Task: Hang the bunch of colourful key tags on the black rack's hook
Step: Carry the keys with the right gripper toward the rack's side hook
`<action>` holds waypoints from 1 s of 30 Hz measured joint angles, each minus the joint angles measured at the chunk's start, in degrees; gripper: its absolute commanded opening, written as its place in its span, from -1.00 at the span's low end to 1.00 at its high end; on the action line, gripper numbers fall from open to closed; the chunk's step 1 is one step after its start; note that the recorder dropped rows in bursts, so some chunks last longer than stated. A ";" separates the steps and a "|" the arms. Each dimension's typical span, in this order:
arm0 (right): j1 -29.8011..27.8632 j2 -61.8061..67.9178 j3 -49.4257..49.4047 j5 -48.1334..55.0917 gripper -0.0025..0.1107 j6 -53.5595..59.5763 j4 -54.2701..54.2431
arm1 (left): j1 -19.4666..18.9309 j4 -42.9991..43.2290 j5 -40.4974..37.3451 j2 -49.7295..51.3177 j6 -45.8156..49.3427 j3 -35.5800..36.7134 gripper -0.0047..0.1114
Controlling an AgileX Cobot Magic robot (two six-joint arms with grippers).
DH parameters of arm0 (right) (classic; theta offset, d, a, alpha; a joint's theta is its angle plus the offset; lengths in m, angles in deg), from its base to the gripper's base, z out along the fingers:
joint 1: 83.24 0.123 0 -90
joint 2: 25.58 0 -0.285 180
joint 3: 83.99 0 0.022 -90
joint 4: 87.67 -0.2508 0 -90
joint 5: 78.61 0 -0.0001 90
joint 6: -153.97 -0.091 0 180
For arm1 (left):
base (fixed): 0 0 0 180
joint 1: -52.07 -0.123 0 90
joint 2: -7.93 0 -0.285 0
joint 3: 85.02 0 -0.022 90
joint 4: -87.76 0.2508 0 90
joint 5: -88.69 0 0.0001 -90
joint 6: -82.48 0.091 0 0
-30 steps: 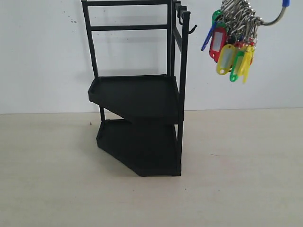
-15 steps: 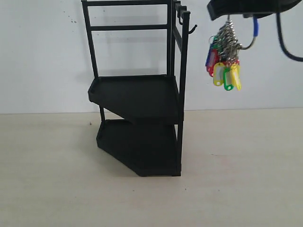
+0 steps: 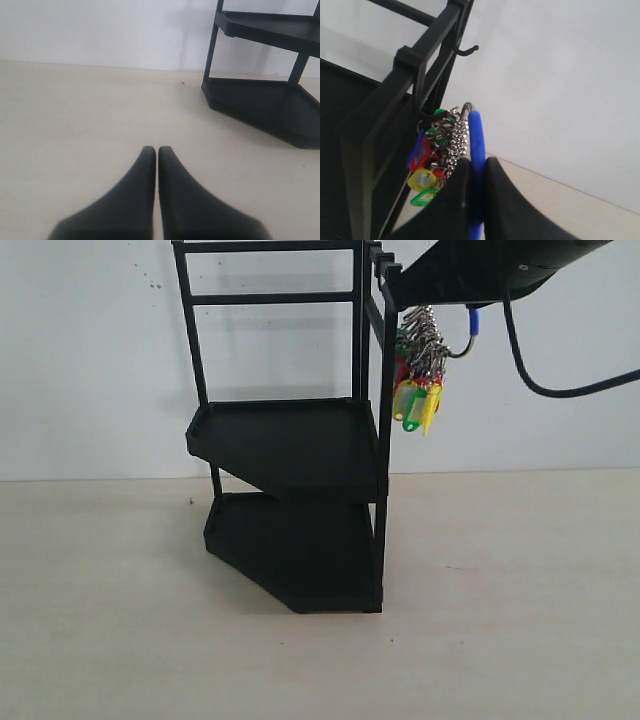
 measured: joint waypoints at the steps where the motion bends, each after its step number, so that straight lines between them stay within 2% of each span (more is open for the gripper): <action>1: -0.29 0.00 0.00 -0.64 -0.96 -0.32 0.00 | 0.00 0.00 0.00 0.00 0.00 0.00 -0.84; 30: -1.13 3.42 0.00 -6.32 -0.96 -1.42 -3.18 | 0.00 0.00 0.00 0.00 0.00 0.00 -0.84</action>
